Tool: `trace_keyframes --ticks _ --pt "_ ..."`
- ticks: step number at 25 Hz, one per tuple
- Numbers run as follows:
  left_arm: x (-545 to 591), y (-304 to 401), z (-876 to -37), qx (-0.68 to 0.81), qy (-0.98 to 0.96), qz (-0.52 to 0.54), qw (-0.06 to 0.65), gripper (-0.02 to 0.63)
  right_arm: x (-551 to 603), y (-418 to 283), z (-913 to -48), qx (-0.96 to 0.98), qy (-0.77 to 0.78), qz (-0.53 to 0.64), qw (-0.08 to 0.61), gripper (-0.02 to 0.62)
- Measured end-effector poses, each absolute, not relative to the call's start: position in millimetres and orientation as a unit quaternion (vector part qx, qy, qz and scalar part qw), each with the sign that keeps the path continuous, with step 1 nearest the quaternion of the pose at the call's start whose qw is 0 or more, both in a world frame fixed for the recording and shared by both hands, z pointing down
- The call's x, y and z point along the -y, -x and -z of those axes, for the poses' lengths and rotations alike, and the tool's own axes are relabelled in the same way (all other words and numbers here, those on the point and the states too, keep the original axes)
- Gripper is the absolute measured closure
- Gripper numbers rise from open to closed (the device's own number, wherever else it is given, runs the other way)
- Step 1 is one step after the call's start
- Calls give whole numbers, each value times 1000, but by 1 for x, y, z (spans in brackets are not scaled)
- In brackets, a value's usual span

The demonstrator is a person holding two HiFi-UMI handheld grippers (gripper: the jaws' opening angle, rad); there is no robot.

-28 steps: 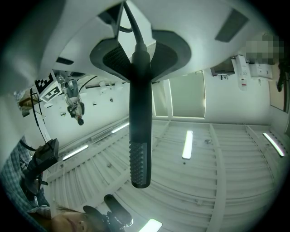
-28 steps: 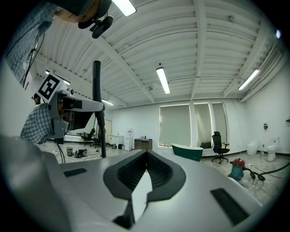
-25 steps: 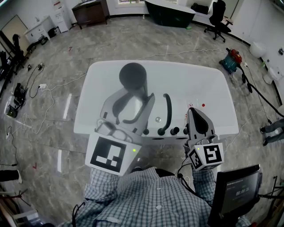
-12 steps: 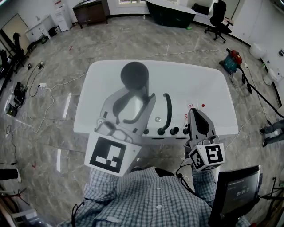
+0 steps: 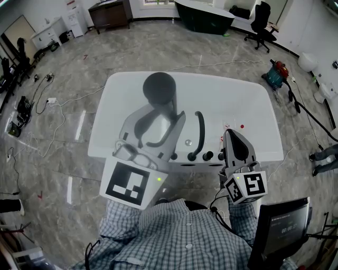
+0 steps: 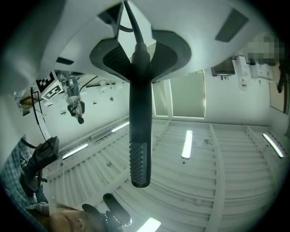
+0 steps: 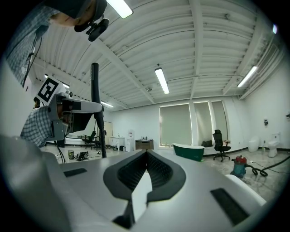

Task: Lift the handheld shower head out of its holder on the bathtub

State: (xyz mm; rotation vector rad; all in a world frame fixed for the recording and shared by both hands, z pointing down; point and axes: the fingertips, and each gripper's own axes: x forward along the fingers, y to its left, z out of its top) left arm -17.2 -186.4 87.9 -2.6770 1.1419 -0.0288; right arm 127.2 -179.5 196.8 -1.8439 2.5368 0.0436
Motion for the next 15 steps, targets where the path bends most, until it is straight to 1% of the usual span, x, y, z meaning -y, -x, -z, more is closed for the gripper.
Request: trace_keyframes --ticks 15 --pt "179 19 -85 -390 913 8 118 479 173 -124 -193 -811 585 -16 2 581"
